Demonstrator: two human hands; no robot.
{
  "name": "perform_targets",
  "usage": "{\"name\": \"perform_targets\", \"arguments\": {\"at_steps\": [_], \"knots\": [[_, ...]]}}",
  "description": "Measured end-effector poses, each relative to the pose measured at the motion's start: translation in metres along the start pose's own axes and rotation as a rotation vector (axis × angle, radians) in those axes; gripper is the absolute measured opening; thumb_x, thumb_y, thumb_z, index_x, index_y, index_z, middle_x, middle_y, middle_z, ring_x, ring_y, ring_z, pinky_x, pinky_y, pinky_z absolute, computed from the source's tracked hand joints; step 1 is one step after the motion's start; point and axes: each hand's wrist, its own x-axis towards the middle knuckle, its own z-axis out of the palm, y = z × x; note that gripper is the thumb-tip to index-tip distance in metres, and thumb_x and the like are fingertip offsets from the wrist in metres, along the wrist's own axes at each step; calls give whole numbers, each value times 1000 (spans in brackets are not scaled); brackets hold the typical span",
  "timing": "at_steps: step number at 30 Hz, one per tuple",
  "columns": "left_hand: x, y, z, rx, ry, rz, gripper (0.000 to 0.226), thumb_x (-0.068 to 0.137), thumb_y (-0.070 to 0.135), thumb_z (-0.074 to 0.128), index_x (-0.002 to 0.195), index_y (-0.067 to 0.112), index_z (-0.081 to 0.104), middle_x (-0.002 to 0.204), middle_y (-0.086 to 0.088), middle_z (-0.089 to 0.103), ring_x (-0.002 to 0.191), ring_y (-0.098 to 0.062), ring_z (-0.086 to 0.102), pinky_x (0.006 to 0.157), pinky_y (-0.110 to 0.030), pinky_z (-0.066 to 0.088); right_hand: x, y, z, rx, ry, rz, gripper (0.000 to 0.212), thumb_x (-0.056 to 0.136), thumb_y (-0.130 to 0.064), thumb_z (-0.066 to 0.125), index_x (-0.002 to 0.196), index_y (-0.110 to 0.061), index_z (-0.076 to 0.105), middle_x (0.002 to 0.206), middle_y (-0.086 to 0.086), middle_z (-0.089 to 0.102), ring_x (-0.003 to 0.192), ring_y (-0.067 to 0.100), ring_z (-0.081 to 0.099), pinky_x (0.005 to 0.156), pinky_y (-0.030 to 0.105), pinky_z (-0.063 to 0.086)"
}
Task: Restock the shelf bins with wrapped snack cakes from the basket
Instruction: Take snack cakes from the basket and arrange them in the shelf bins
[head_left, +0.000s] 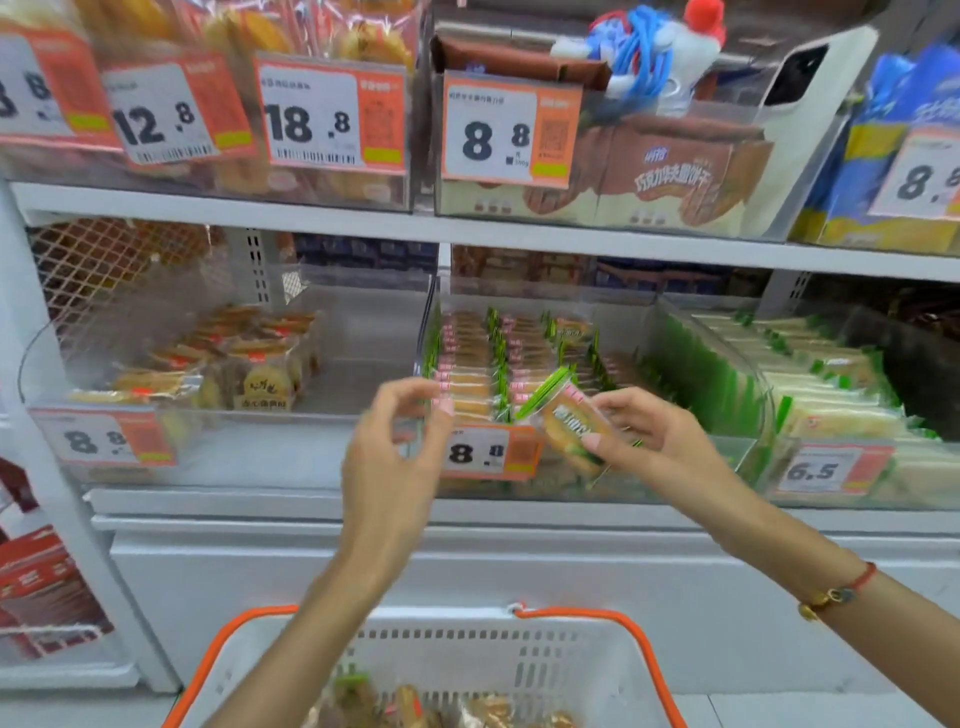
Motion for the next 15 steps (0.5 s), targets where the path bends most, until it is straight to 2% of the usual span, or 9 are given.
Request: {"name": "perform_targets", "arguments": {"at_steps": [2, 4, 6, 8, 10, 12, 15], "knots": [[34, -4, 4, 157, 66, 75, 18, 91, 24, 60, 106, 32, 57, 106, 13, 60, 101, -9, 56, 85, -31, 47, 26, 3, -18, -32, 90, 17, 22, 83, -3, 69, 98, -18, 63, 92, 3, 67, 75, 3, 60, 69, 13, 48], [62, -10, 11, 308, 66, 96, 24, 94, 25, 55, 118, 28, 53, 117, 9, 54, 110, -13, 52, 86, -35, 45, 54, 11, -34, -127, 150, 42, 21, 85, -8, 68, 103, -18, 63, 94, 2, 67, 80, 8, 60, 77, 23, 48], [84, -17, 19, 421, 16, 42, 32, 97, 30, 48, 129, 24, 46, 130, 4, 48, 116, -17, 50, 85, -34, 41, 84, 23, -51, -382, 179, 5, 25, 86, -13, 68, 110, -17, 62, 100, 0, 65, 92, 15, 59, 82, 30, 45], [97, -21, 24, 486, -51, -71, 41, 100, 38, 40, 137, 22, 40, 140, -1, 41, 117, -24, 51, 84, -35, 37, 110, 35, -62, -649, 169, -19, 32, 86, -17, 66, 118, -19, 61, 110, 1, 65, 103, 21, 60, 84, 29, 44], [104, -20, 30, 516, -85, -157, 44, 101, 44, 31, 140, 24, 38, 143, -3, 41, 120, -29, 49, 87, -38, 35, 132, 46, -68, -769, 142, 10, 35, 87, -19, 63, 122, -22, 60, 121, 6, 64, 110, 28, 59, 89, 33, 47], [104, -17, 32, 567, -66, -169, 43, 101, 45, 28, 137, 24, 41, 140, -4, 47, 122, -32, 48, 91, -41, 35, 154, 58, -66, -791, 79, 51, 34, 90, -24, 61, 123, -20, 57, 127, 9, 60, 114, 32, 57, 93, 36, 46], [102, -13, 33, 602, -28, -134, 40, 102, 42, 28, 135, 26, 43, 138, -4, 50, 120, -33, 49, 92, -42, 35, 189, 72, -56, -794, 6, 86, 33, 89, -40, 62, 116, -22, 59, 125, 6, 62, 112, 29, 58, 95, 37, 47]]}}
